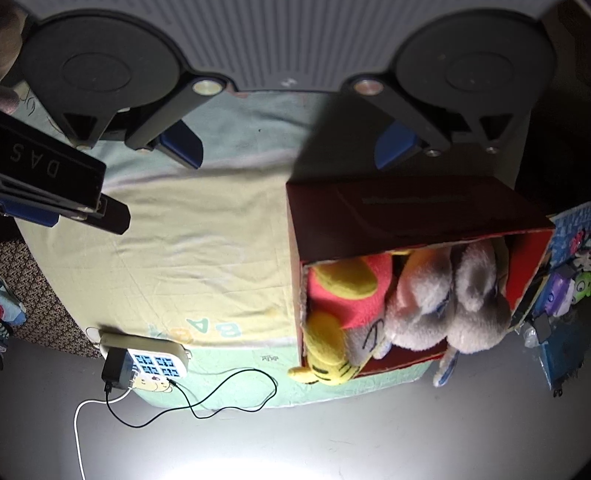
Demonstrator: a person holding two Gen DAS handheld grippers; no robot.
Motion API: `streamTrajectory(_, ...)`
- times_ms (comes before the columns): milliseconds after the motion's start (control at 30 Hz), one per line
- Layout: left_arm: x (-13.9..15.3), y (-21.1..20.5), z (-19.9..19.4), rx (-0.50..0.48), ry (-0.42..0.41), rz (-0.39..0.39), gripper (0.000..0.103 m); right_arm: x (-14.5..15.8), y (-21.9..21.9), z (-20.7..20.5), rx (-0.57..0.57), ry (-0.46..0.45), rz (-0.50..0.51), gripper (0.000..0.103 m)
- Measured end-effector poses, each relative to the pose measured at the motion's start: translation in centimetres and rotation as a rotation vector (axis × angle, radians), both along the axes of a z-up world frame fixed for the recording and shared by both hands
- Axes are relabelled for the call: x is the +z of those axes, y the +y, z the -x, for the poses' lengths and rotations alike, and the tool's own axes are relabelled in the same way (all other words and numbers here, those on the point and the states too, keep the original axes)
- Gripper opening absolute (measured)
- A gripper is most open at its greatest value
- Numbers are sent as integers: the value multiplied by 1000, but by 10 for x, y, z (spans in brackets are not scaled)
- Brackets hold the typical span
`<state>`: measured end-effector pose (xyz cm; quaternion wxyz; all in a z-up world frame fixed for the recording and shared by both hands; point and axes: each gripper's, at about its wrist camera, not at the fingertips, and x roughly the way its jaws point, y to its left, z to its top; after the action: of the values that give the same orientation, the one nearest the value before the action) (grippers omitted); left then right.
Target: Organize objects
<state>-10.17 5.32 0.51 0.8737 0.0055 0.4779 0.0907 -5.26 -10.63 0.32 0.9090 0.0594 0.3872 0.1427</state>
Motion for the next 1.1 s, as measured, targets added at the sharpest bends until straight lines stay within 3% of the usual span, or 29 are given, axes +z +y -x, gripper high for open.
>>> streamTrajectory(467,-13,12,-2,74,71,-7,100,-10,15,-3,65,58,11,77)
streamTrajectory(700,-25,26,0,136,153,-12,101,-18,23,-8,72,90,12,79)
streamTrajectory(1100,-33,-1,4,70,162,-3,101,-30,3,-7,-29,155,43,80)
